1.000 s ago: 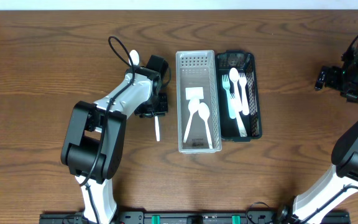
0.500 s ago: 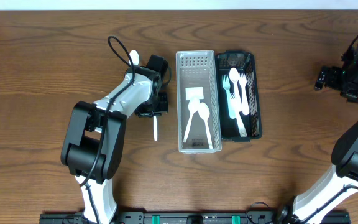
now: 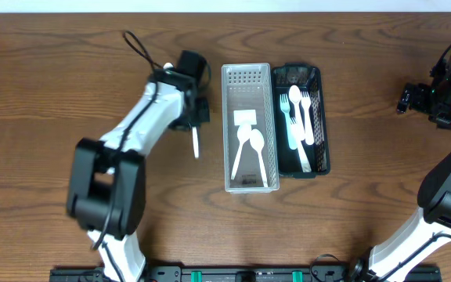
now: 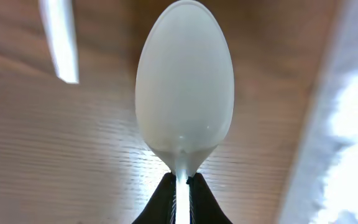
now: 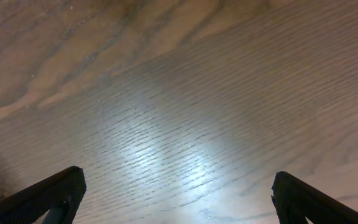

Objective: Pack container
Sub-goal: 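Carry the spoon into the gray basket and release it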

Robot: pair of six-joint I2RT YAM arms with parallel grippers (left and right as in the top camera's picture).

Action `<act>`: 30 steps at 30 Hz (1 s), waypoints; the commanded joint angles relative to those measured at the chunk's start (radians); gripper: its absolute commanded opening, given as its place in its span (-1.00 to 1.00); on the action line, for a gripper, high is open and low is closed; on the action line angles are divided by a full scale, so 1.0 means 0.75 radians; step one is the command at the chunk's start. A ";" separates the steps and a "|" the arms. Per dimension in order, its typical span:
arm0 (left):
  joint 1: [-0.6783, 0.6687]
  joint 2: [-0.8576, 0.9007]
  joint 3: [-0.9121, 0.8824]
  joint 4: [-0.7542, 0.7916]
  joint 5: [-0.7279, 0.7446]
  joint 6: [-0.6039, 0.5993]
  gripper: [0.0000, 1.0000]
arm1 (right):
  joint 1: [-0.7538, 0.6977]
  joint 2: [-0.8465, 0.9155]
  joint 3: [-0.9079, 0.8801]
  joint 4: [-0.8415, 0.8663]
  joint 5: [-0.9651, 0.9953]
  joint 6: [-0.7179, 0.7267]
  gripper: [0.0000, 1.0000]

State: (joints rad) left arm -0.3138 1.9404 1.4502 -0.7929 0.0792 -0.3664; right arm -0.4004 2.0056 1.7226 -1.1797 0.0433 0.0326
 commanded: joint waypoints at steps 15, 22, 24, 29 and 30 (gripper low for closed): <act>-0.228 -0.422 0.114 0.027 0.065 -0.022 -0.85 | -0.008 -0.006 -0.001 0.003 0.001 -0.015 0.99; -0.271 -0.328 0.114 0.027 0.065 -0.113 -0.85 | -0.008 -0.006 -0.001 0.003 0.001 -0.015 0.98; -0.271 -0.299 0.114 0.022 0.070 -0.117 -0.83 | -0.008 -0.006 -0.001 0.003 0.001 -0.015 0.99; -0.271 -0.242 0.114 0.010 0.170 -0.138 -0.72 | -0.008 -0.006 -0.001 0.003 0.001 -0.015 0.99; -0.271 -0.234 0.114 0.012 0.185 -0.137 -0.71 | -0.008 -0.006 -0.001 0.003 0.002 -0.015 0.99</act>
State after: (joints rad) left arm -0.5163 1.7519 1.5322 -0.7822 0.1631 -0.4522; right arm -0.4004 2.0056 1.7226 -1.1797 0.0433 0.0326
